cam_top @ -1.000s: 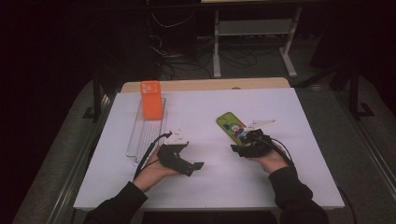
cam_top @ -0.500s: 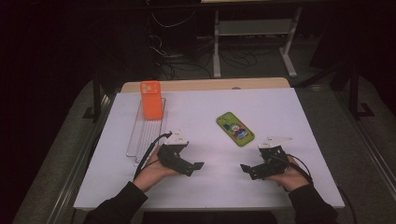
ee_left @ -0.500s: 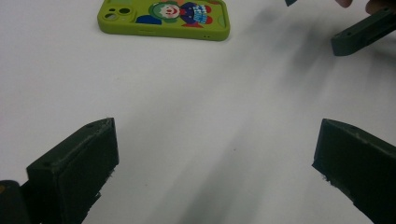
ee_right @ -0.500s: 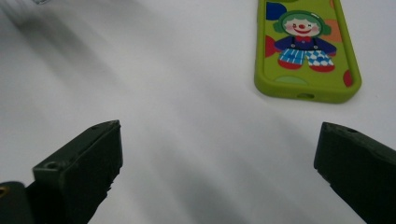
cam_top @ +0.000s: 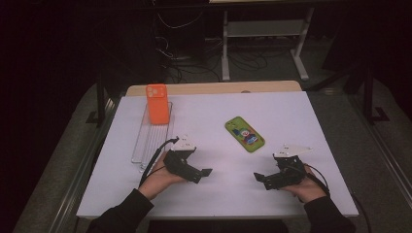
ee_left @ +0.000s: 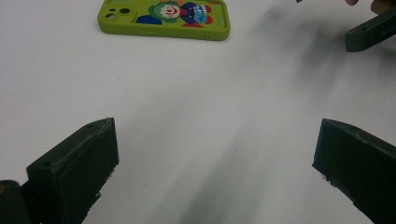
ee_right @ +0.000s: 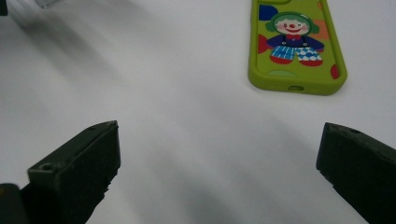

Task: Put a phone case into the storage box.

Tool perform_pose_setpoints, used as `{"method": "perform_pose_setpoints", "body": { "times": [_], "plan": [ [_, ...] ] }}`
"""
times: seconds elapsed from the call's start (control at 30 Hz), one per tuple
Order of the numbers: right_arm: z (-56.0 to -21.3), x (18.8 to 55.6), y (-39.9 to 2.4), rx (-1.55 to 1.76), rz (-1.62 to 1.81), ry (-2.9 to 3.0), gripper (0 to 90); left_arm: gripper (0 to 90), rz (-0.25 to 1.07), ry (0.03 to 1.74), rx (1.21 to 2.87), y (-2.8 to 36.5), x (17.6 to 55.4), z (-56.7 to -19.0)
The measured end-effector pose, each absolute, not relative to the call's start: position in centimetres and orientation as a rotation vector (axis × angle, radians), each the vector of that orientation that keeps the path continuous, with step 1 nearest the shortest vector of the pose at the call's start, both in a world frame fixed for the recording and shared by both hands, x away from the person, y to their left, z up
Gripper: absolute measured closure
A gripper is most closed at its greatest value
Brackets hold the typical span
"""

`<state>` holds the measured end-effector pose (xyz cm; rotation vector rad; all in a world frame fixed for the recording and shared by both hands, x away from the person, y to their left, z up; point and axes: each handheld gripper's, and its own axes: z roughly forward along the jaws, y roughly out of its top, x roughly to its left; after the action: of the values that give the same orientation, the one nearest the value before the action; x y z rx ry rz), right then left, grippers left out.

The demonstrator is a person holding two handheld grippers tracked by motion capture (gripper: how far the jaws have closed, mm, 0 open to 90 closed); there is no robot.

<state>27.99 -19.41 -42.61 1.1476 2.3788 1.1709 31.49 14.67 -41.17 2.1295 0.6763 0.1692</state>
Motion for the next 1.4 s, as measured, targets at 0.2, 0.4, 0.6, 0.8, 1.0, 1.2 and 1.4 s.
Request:
{"method": "perform_pose_setpoints", "body": {
  "times": [0.2,0.4,0.6,0.8,1.0,1.2,1.4],
  "plan": [
    [-41.3,28.5,-19.6,1.141,1.204,2.348,0.0,0.0,0.177,0.676,2.136,14.7,31.5,-41.2],
    [-40.1,29.9,-19.6,1.183,1.211,2.324,0.0,0.0,0.178,0.676,2.132,14.7,31.5,-41.2],
    [-39.1,31.5,-19.2,1.198,1.172,2.338,0.0,0.0,0.178,0.672,2.132,14.7,31.5,-41.2],
    [-38.4,33.2,-19.0,1.222,1.171,2.343,0.0,0.0,0.177,0.672,2.12,14.6,31.5,-41.2],
    [-37.8,34.7,-18.5,1.228,1.132,2.34,0.0,0.0,0.182,0.664,2.121,14.7,31.6,-41.2],
    [-37.3,36.2,-17.8,1.235,1.114,2.349,0.0,0.0,0.174,0.674,2.122,14.7,31.5,-41.2],
    [-37.1,37.7,-17.1,1.246,1.087,2.352,0.0,0.0,0.17,0.676,2.13,14.7,31.5,-41.1]
  ]
}}
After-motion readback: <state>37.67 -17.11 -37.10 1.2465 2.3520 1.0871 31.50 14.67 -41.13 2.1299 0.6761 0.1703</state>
